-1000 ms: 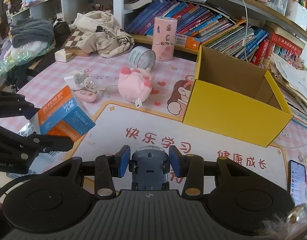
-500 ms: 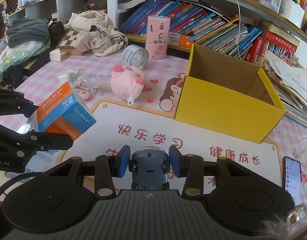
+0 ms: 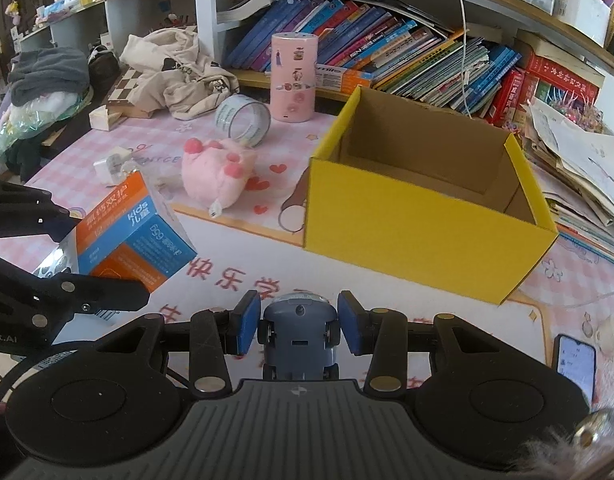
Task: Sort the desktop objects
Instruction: 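Lift the toothpaste box with the left gripper and carry it toward the yellow box, then lower the toothpaste box into the yellow box with the left gripper while the right holds the car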
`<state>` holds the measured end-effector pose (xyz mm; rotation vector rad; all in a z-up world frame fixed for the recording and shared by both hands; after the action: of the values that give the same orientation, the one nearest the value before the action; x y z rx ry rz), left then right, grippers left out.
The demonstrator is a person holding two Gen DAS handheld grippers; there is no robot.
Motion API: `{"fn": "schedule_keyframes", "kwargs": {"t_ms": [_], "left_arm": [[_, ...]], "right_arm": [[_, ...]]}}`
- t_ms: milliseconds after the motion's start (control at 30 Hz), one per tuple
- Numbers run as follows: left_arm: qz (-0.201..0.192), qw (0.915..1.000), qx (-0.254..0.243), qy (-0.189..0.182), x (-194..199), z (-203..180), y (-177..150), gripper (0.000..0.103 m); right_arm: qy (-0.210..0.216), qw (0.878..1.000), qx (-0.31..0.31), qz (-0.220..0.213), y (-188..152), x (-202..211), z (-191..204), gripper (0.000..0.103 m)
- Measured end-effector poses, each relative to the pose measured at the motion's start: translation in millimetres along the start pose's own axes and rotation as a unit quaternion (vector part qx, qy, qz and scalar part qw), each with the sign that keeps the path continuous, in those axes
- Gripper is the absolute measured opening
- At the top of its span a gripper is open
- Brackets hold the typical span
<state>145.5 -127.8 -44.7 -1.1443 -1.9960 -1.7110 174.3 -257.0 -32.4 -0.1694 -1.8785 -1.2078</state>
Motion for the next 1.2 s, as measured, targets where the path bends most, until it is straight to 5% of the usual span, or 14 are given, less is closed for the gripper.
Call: {"fn": "schedule_keyframes", "kwargs": {"t_ms": [767,1200], "left_arm": [[-0.025,0.9995,-0.010,0.013,-50,-88,52,0.052],[-0.073,0.9957,-0.056,0.013,-62,-113,116,0.052]], "right_arm": [[0.050,0.998,0.003,-0.035,-7,17,-106,0.040],[0.043,0.992,0.015,-0.114,44,40,-153,0.040]]}}
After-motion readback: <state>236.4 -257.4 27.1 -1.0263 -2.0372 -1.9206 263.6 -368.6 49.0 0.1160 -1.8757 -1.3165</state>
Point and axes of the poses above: each gripper's, at about its wrist camera, not at the fingertips, and x roughly against the way its jaws point, z to its left, y to its top, the point moved 8 cm from there along -x, roughly the way its jaws point, and after that the axes turned 11 degrees about x, right-handed, at the moved point
